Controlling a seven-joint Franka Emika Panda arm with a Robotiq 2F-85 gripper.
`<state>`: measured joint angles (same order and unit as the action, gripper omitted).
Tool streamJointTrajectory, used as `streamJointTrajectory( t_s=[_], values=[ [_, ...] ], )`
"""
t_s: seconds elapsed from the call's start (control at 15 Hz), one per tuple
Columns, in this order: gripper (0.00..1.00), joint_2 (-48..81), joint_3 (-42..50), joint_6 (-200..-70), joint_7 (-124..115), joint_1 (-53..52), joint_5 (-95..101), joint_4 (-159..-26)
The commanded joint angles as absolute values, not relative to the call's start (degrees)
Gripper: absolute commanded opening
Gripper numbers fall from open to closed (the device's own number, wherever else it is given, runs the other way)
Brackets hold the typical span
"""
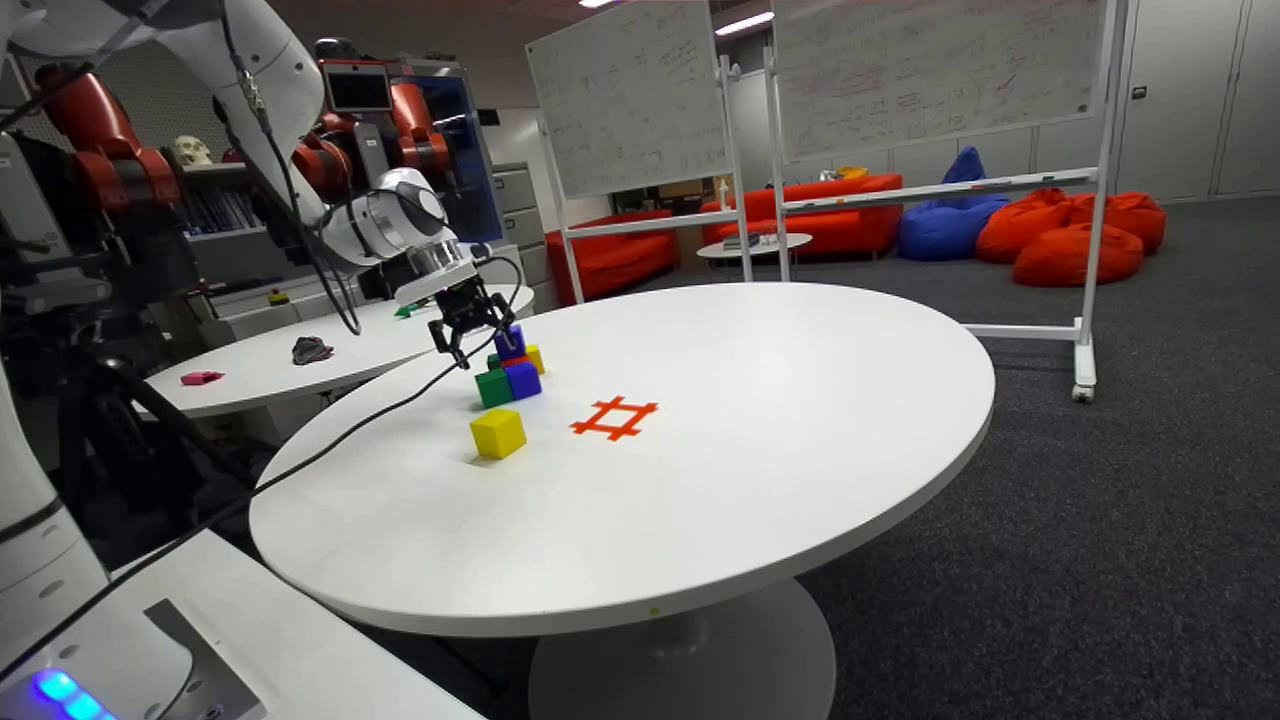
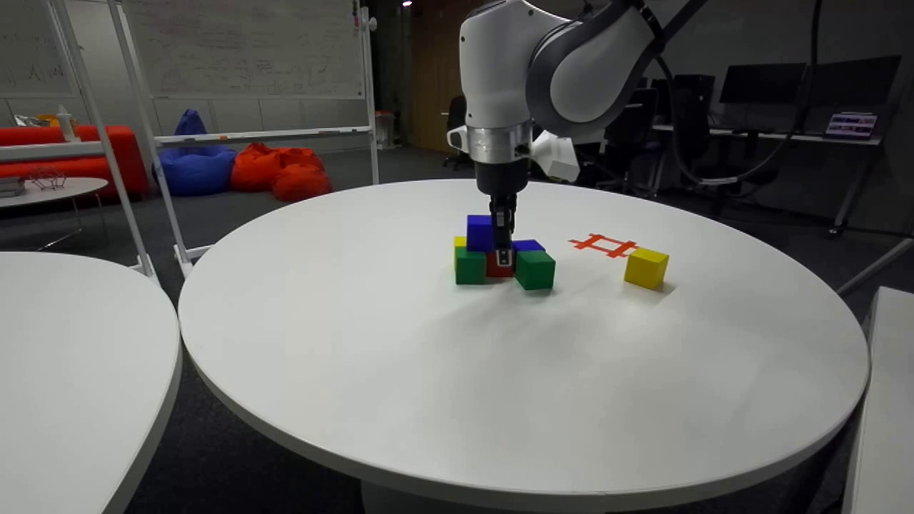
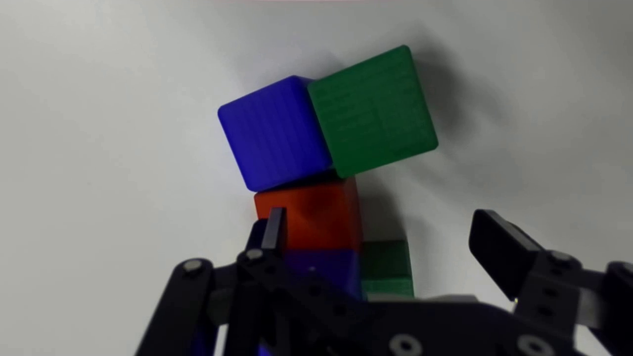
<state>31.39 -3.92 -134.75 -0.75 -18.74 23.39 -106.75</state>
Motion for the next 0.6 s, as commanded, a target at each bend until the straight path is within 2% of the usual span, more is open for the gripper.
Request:
streamJointTrajectory(
  t_s=[0.0,0.53],
  values=[
    [1.0,31.2,-4.45,-136.98,0.37,-18.26,24.33,-107.34],
    [1.0,31.51,-4.35,-139.27,0.51,-18.65,25.0,-107.29]
  ],
)
